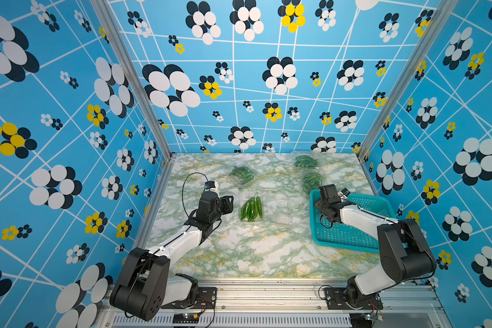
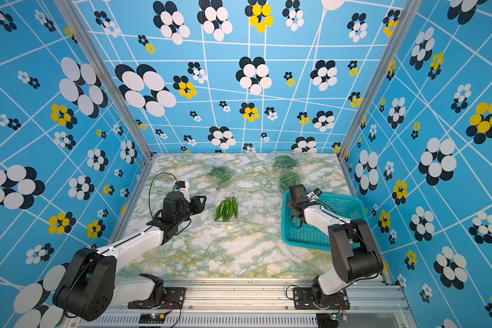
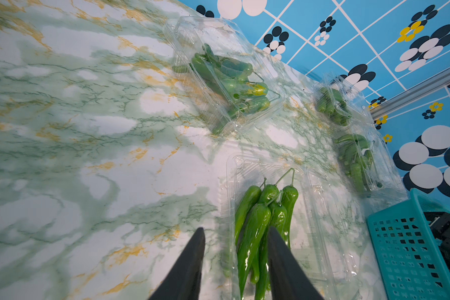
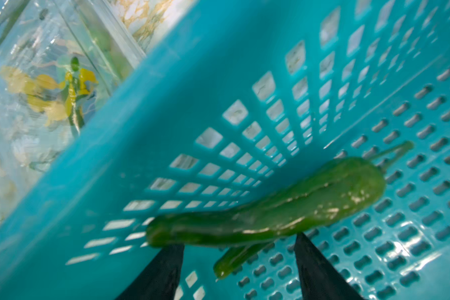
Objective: Take small green peppers out of containers
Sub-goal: Place the green pepper in the basket, then pick up the green pepper from the packing box.
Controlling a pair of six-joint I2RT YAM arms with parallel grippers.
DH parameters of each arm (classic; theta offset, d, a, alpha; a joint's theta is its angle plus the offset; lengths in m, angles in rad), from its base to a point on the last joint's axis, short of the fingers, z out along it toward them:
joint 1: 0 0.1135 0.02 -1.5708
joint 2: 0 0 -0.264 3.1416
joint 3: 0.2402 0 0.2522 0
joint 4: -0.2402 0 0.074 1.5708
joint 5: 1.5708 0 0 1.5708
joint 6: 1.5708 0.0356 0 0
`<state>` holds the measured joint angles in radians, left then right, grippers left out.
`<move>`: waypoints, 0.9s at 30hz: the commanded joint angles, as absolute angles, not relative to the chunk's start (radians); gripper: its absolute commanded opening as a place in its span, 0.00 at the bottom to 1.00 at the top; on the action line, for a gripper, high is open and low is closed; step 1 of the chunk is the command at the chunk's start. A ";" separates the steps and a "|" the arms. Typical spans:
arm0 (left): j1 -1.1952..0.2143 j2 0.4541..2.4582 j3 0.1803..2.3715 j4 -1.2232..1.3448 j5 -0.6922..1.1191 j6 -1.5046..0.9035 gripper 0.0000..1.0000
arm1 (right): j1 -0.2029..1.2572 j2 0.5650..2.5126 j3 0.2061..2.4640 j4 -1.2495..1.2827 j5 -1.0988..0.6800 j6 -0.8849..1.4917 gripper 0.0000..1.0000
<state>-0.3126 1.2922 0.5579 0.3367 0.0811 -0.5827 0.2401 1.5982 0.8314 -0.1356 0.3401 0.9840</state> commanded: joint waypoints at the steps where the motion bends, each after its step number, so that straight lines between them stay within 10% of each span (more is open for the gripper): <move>1: -0.318 1.291 0.548 0.347 0.090 -0.571 0.41 | 0.229 1.675 0.905 -0.082 0.265 0.888 0.70; 27: -0.322 1.322 0.573 0.328 0.109 -0.574 0.42 | 0.515 1.549 1.079 -0.110 0.180 0.435 0.66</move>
